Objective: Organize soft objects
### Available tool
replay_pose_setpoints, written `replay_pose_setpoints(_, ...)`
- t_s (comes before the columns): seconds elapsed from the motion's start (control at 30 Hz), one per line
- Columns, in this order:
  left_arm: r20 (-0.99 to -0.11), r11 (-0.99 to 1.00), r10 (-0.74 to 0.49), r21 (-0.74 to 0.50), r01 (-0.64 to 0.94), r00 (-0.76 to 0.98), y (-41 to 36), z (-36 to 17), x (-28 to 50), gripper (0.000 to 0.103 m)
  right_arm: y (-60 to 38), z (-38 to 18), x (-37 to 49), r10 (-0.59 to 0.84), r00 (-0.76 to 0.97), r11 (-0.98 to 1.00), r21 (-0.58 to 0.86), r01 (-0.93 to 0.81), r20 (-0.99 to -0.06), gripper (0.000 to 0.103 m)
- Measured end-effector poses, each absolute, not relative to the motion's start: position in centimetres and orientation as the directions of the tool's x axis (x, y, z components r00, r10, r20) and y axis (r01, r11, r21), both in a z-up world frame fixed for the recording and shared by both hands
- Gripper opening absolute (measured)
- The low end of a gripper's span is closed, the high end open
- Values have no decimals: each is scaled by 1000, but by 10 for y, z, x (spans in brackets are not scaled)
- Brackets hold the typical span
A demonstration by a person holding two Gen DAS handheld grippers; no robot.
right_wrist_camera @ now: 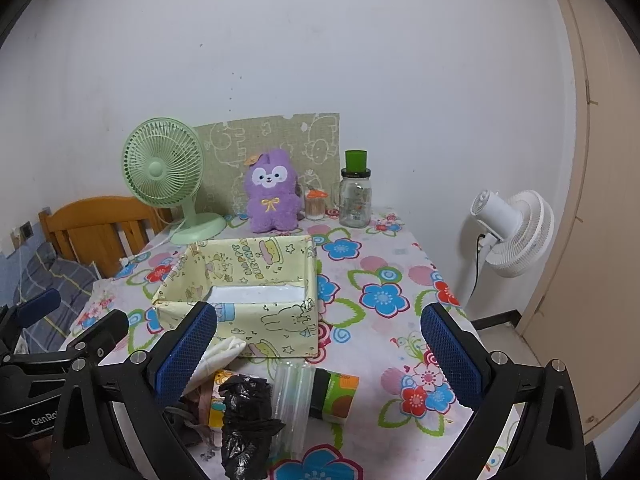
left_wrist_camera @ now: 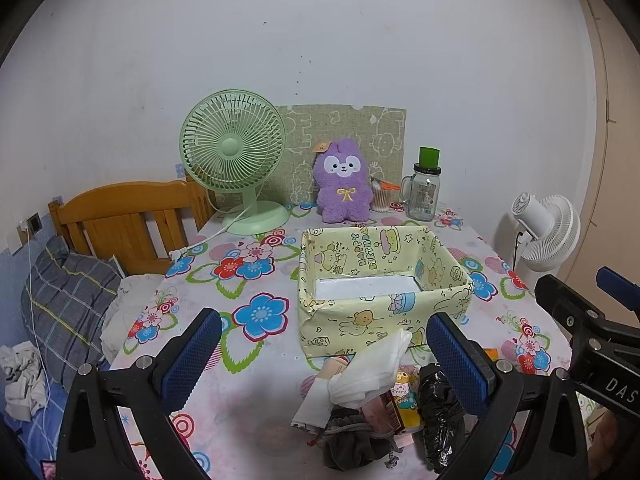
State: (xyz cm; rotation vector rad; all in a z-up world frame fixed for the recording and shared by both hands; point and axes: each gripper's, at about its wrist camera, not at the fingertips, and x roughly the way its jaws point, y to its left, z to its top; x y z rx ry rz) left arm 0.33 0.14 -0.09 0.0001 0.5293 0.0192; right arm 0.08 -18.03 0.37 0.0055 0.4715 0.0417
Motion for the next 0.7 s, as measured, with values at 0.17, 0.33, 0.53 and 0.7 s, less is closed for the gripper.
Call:
replay_pose_setpoints(0.17,-507,1000,18,11,-15,862,0,-1,4,103,-182,3,1,47,890,999,33,-36,-453,103)
replay_pose_setpoints(0.33,-507,1000,14,16,-7,862,-1,-2,5,103,-182,4,1,48,890,999,35,-36,-453,103)
replay_pose_setpoints(0.53,-512,1000,6,25,8,859,-4,-6,5,103,-180,2,3,56,886,998,31,-48,-461,103)
replay_pose_setpoints(0.7,-522,1000,-3,18,14,853,-3,-10,8,103,-178,-1,7,70,878,998,43,-56,-473,103)
